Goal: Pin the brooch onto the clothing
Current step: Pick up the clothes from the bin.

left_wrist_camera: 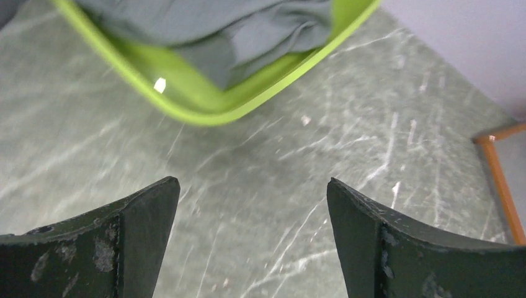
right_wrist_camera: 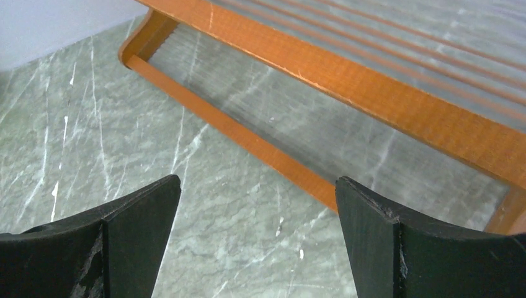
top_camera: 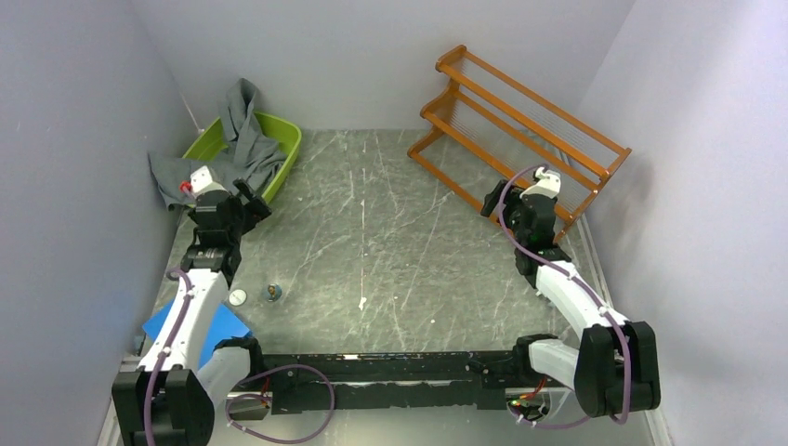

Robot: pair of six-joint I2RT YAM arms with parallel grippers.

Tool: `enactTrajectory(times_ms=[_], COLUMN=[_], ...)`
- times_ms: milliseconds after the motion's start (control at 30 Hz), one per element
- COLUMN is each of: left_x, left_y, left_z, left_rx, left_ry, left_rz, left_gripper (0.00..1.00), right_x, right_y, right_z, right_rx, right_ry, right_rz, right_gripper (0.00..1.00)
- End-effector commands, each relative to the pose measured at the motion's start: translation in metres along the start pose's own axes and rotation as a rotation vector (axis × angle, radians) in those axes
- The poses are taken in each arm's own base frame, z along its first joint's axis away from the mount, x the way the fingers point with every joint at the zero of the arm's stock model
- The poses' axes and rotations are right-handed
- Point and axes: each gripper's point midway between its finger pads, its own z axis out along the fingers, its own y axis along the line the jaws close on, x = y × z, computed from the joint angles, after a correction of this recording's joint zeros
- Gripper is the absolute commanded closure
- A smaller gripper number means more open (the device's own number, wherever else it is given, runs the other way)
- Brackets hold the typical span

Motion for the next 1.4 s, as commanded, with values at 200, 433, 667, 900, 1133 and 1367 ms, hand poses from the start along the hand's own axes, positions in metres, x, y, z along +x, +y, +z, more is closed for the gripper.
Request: enactTrajectory(times_ms=[200,433,667,900,1133,1367], left_x=[0.036,0.040,0.031,-0.004,-0.023,-0.015], left_y=[0.019,-0.009,-0.034,-0.037,-0.013,0.019], left_z=[-0.027,0.004,0.036,0.075,0.121,0.161], left_rx=[-0.168,-0.081,0.001,-0.007,-0.070,-0.084], left_ry=[0.275,0.363,0.415,0.339,0.332,0.379], left_rz=[-0.087,-0.105,-0.097,-0.118,-0.194,-0.365], left_gripper=[0.05,0.05,0.05,0.05,0.05,0.05], right_x=[-0.006,0.030,0.048,0.070,0.064,0.038], right_y=[-0.012,-0.012,0.019,-0.002,0.016,0.023], right_z=[-0.012,-0.002,-0.004,0.003,-0.014,-0.024], right_rx=[0.165,0.120,-0.104,-0.012,-0.225,-0.257], right_ry=[0.086,0.306,0.374,0.491,0.398,0.325], right_rz=[0.202,0.273,0.285,0.354,0.375,0.322], right_gripper=[0.00,0.00,0.00,0.00,0.00,0.00])
